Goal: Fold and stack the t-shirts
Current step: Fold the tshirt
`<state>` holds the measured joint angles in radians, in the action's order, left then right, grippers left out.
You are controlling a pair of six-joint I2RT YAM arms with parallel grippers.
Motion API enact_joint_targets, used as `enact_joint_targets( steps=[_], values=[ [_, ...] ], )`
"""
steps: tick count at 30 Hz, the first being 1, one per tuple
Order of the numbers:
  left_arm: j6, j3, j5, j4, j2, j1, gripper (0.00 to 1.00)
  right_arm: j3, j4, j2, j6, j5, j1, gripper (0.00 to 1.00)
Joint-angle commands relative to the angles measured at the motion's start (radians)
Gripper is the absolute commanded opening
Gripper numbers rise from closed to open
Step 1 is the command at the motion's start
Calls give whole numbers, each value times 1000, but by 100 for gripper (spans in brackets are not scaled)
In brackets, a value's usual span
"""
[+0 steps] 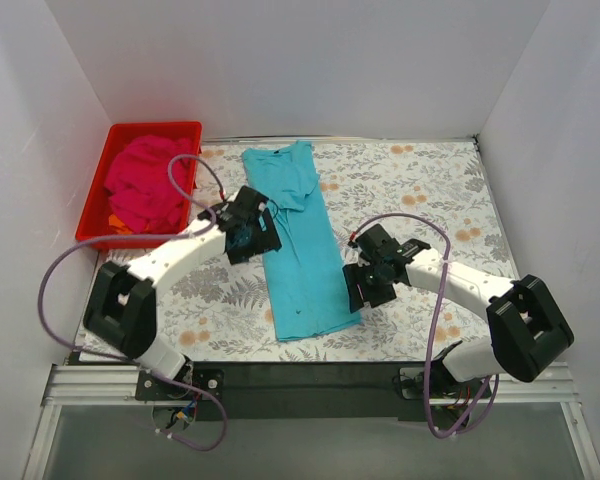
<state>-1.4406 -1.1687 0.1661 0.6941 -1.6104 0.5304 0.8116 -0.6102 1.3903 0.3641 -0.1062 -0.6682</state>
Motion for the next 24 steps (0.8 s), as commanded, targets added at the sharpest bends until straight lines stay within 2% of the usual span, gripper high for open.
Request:
enact_joint_targets(
  steps=[1, 4, 8, 14, 24],
  values=[
    [-171, 194, -91, 97, 211, 81, 72, -12, 10, -13, 27, -13, -13, 56],
    [-308, 317, -129, 116, 326, 172, 72, -23, 12, -4, 41, -4, -28, 55],
    [-411, 382, -135, 114, 359, 281, 71, -48, 32, 6, 62, 7, -42, 54],
    [-461, 380, -119, 94, 285, 348, 67, -40, 32, 41, 70, 16, -60, 52],
    [-475, 368, -128, 88, 173, 387, 57, -16, 29, 98, 76, 26, -87, 49]
  ],
)
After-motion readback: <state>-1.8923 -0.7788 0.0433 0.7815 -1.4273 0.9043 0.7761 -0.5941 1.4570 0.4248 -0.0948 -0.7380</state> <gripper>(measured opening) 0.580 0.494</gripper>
